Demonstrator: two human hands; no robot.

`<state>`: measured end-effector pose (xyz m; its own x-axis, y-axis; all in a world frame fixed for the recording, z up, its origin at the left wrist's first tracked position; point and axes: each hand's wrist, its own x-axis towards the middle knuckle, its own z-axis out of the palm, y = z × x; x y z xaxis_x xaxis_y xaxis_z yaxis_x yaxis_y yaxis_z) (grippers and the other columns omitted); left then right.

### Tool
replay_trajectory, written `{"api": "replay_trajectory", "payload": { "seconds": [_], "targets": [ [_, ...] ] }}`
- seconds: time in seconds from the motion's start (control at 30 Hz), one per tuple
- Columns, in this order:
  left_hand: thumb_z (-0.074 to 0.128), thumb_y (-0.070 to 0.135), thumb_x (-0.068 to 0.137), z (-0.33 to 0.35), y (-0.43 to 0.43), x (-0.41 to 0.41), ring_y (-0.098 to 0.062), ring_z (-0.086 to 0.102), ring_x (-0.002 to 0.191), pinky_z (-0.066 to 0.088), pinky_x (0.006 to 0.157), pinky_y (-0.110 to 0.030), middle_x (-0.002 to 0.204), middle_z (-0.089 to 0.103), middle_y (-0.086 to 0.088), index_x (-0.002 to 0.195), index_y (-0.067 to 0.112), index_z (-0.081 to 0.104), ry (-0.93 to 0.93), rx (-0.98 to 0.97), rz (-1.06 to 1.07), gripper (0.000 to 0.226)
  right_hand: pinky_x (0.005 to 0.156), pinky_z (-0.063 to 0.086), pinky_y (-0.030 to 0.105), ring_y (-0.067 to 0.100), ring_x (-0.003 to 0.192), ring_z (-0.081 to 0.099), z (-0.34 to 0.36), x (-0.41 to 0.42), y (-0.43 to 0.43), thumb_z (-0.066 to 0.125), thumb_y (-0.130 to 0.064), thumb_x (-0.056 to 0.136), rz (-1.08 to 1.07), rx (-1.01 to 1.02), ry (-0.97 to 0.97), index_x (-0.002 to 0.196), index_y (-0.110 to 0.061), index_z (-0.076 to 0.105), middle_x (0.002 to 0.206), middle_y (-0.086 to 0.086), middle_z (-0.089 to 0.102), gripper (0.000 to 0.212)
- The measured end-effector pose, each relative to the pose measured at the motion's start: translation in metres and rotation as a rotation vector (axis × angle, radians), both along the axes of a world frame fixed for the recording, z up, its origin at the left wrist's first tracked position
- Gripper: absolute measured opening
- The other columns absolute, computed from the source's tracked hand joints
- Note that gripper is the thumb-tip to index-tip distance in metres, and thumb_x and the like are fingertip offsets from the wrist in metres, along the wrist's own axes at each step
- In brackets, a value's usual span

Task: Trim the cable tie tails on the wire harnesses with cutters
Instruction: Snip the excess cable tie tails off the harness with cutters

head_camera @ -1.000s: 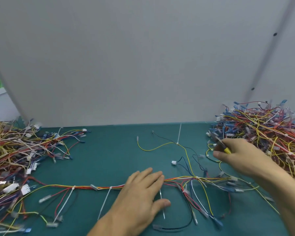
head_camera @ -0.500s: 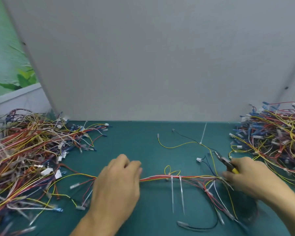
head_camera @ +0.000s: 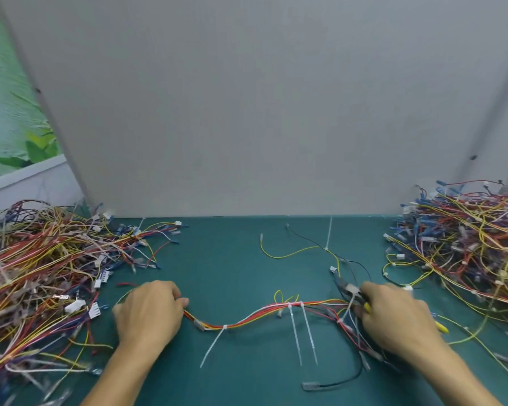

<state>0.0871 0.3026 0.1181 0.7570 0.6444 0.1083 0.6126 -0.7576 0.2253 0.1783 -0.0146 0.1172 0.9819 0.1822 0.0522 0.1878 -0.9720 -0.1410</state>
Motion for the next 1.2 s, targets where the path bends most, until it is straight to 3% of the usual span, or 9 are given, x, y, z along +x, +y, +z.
{"api": "replay_trajectory", "payload": {
  "seconds": [0.07,0.2,0.3,0.43,0.67,0.8,0.97,1.1,1.2],
  "targets": [
    [0.066,0.029,0.085,-0.003,-0.01,0.008,-0.021,0.062,0.101,0.043,0.084,-0.031,0.097,0.072,0.007,0.091,0.032,0.07,-0.128,-0.058,-0.097,0.007,0.074,0.036,0.035,0.025,0.102,0.056,-0.001,0.002,0.0,0.045,-0.036,0.092,0.079,0.002,0.003,0.084,-0.029,0.041,0.093,-0.004,0.052,0.012],
    [0.071,0.003,0.077,-0.008,-0.031,0.021,-0.006,0.067,0.084,0.042,0.077,-0.014,0.08,0.07,0.017,0.081,0.027,0.073,-0.435,-0.388,-0.253,0.024,0.074,0.042,0.034,0.023,0.093,0.055,-0.002,0.004,-0.001,0.05,-0.027,0.09,0.258,0.084,0.028,0.071,-0.028,0.037,0.084,-0.006,0.046,0.023],
    [0.074,-0.005,0.073,-0.007,-0.028,0.025,-0.006,0.068,0.076,0.052,0.079,-0.027,0.078,0.073,0.01,0.071,0.023,0.071,-0.554,-0.704,-0.223,0.029,0.073,0.043,0.036,0.022,0.084,0.052,-0.001,0.008,-0.003,0.053,-0.024,0.089,0.291,0.158,0.025,0.074,-0.024,0.042,0.08,-0.005,0.051,0.019],
    [0.072,-0.015,0.071,0.003,-0.004,0.023,-0.026,0.06,0.068,0.051,0.069,-0.036,0.088,0.069,-0.013,0.078,0.009,0.066,-0.622,-1.057,-0.112,0.025,0.067,0.043,0.035,0.021,0.072,0.051,0.004,0.015,-0.012,0.061,-0.026,0.086,0.244,0.255,0.072,0.072,-0.019,0.045,0.068,-0.002,0.055,0.023],
    [0.061,-0.024,0.073,0.014,0.014,0.022,-0.029,0.06,0.067,0.059,0.051,-0.033,0.093,0.053,-0.018,0.114,0.008,0.042,-0.595,-1.429,0.058,0.055,0.079,0.044,0.035,0.019,0.085,0.051,0.01,0.022,-0.014,0.061,-0.031,0.087,0.305,0.096,0.164,0.071,-0.029,0.048,0.09,-0.002,0.043,0.021],
    [0.061,-0.022,0.075,0.018,0.012,0.023,-0.022,0.066,0.059,0.055,0.047,-0.027,0.1,0.064,-0.022,0.125,0.012,0.041,-0.561,-1.494,-0.018,0.064,0.073,0.046,0.034,0.019,0.081,0.054,0.014,0.022,-0.013,0.062,-0.029,0.085,0.283,0.085,0.173,0.071,-0.028,0.052,0.081,-0.002,0.055,0.017],
    [0.067,-0.021,0.072,0.017,0.001,0.027,-0.019,0.068,0.059,0.054,0.046,-0.026,0.081,0.071,-0.018,0.125,0.013,0.045,-0.49,-1.395,-0.124,0.067,0.064,0.044,0.027,0.016,0.07,0.053,0.015,0.02,-0.008,0.065,-0.027,0.083,0.237,0.14,0.171,0.066,-0.031,0.051,0.067,-0.005,0.058,0.022],
    [0.074,-0.018,0.065,0.014,-0.007,0.03,-0.019,0.067,0.057,0.054,0.046,-0.028,0.067,0.069,-0.013,0.12,0.011,0.049,-0.509,-1.255,-0.128,0.067,0.071,0.05,0.034,0.021,0.082,0.058,0.015,0.024,-0.009,0.068,-0.032,0.082,0.13,0.104,0.182,0.072,-0.031,0.057,0.078,-0.004,0.063,0.014],
    [0.076,-0.014,0.066,0.014,-0.008,0.031,-0.02,0.065,0.051,0.056,0.047,-0.03,0.073,0.068,-0.017,0.114,0.007,0.055,-0.515,-1.224,-0.089,0.057,0.066,0.048,0.03,0.017,0.078,0.059,0.018,0.028,-0.015,0.071,-0.035,0.079,0.097,0.063,0.239,0.073,-0.026,0.06,0.076,-0.002,0.063,0.016]
  ]
}}
